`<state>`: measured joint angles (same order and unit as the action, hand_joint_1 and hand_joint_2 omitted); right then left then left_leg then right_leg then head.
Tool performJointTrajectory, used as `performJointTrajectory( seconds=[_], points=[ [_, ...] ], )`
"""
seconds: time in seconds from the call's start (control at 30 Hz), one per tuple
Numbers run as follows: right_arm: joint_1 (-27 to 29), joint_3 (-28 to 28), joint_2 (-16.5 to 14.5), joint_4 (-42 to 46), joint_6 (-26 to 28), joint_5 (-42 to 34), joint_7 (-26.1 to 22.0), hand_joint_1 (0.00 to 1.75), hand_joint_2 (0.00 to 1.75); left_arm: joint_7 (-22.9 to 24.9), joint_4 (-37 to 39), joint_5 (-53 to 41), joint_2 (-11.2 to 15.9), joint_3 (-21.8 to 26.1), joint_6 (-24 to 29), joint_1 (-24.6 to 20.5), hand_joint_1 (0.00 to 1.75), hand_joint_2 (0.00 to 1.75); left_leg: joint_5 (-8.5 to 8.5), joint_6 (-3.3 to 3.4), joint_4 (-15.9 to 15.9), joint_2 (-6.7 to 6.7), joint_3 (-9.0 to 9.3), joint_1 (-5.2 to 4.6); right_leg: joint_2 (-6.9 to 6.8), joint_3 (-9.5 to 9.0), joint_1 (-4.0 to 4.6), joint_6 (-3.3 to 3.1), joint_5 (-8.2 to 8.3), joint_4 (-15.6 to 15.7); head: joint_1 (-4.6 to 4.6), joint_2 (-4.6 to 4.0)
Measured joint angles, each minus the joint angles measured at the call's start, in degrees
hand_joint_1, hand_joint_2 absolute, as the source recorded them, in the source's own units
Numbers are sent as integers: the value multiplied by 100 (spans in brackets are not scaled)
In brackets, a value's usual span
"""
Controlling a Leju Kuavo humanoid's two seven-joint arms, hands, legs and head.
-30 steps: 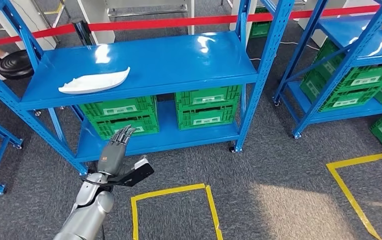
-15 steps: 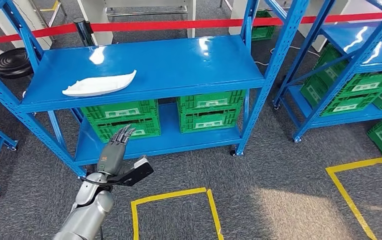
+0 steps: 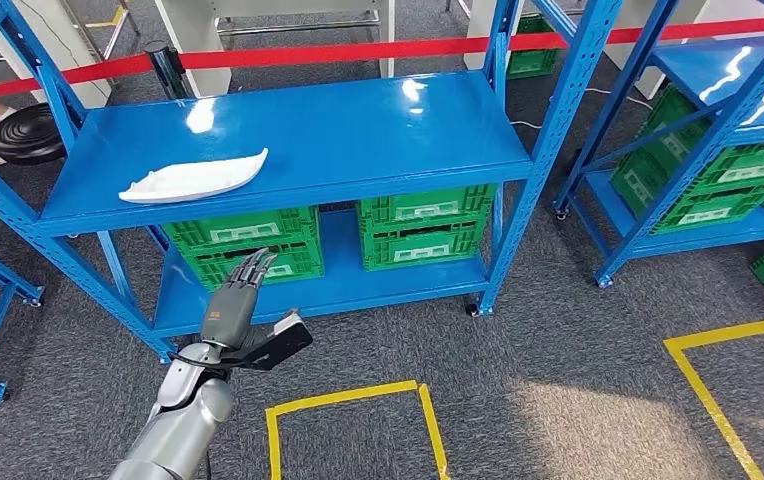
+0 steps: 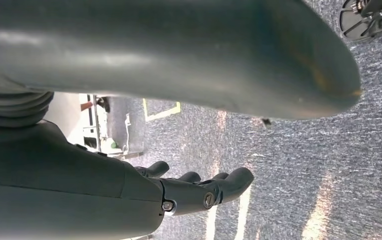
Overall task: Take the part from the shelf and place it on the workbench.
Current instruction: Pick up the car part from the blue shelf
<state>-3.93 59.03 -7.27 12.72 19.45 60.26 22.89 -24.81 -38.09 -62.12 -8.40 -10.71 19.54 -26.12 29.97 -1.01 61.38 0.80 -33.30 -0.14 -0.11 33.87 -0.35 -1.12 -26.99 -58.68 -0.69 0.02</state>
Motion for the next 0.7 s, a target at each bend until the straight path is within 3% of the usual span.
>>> performJointTrajectory(
  seconds=[0.1, 0.13, 0.17, 0.2, 0.27, 0.3, 0.37, 0.47, 0.53, 0.63, 0.67, 0.7],
  points=[
    [-4, 1, -2, 0, -37, 23, 5, 0, 0, 29, 20, -20, 7, 0, 0, -14, 0, 0, 373, -81, 968, -20, -506, 31, -10, -100, -19, -60, -50, 25, 30, 0],
    [-2, 1, -2, 0, -50, 26, -3, 0, 0, 38, 34, -23, 10, 0, 0, -4, 0, 0, 410, -100, 1231, -25, -677, 46, -9, -127, -19, -63, -74, 23, 30, 0],
    [1, 1, -3, 0, -62, 29, -10, 0, 0, 44, 46, -25, 14, 0, 0, 4, 0, 0, 343, -115, 1311, -32, -771, 58, -7, -157, -20, -59, -102, 20, 30, 0],
    [4, 1, -3, 0, -74, 34, -13, 0, 0, 52, 55, -26, 17, 0, 0, 7, 0, 0, 168, -124, 1177, -41, -758, 70, -5, -193, -22, -50, -133, 17, 31, 0],
    [4, 1, -4, 0, -89, 41, -12, 0, 0, 63, 60, -31, 20, 0, 0, 4, 0, 0, -288, -127, 479, -64, -494, 83, -2, -276, -26, -10, -208, 6, 29, 0],
    [1, 1, -4, 0, -93, 45, -16, 0, 0, 69, 60, -34, 20, 0, 0, -1, 0, 0, -413, -110, 147, -70, -346, 77, 0, -298, -20, 21, -246, -8, 35, 0],
    [-6, 1, -3, 0, -97, 56, -25, 0, 0, 77, 60, -39, 19, 1, 0, 0, 0, 0, -430, -43, -147, -68, -206, 58, -1, -309, -3, 86, -288, -15, 32, 0],
    [-10, 1, -1, 1, -102, 89, -23, 0, 0, 84, 50, -41, 20, 2, 0, 7, 0, 0, -397, 86, -190, -36, -175, 60, -22, -310, -6, 185, -339, -27, 21, 0],
    [-12, 0, 2, 2, -108, 109, -16, 0, 0, 86, 42, -41, 14, 2, 0, -2, 0, 0, -386, 156, -223, -29, -131, 84, -20, -131, -19, 247, -521, -394, 12, 0],
    [-7, -1, 2, 2, -188, 99, -27, 0, 0, 91, 42, -40, 11, 2, 0, 15, 0, 0, -338, 203, -225, -28, -98, 80, -7, 544, -29, 292, -889, -1529, 4, 0],
    [-3, 1, 2, 1, -268, 75, -25, 0, 0, 92, 43, -39, 12, 2, 0, 28, 0, 0, -320, 204, -224, -22, -81, 78, -6, 695, -30, 295, -860, -1702, 3, 0],
    [-1, 3, 3, 1, -376, 51, -21, 0, 0, 92, 42, -36, 13, 3, 3, 38, 0, 0, -300, 196, -223, -13, -56, 78, -6, 728, -33, 292, -714, -1639, 3, 0]
  ],
)
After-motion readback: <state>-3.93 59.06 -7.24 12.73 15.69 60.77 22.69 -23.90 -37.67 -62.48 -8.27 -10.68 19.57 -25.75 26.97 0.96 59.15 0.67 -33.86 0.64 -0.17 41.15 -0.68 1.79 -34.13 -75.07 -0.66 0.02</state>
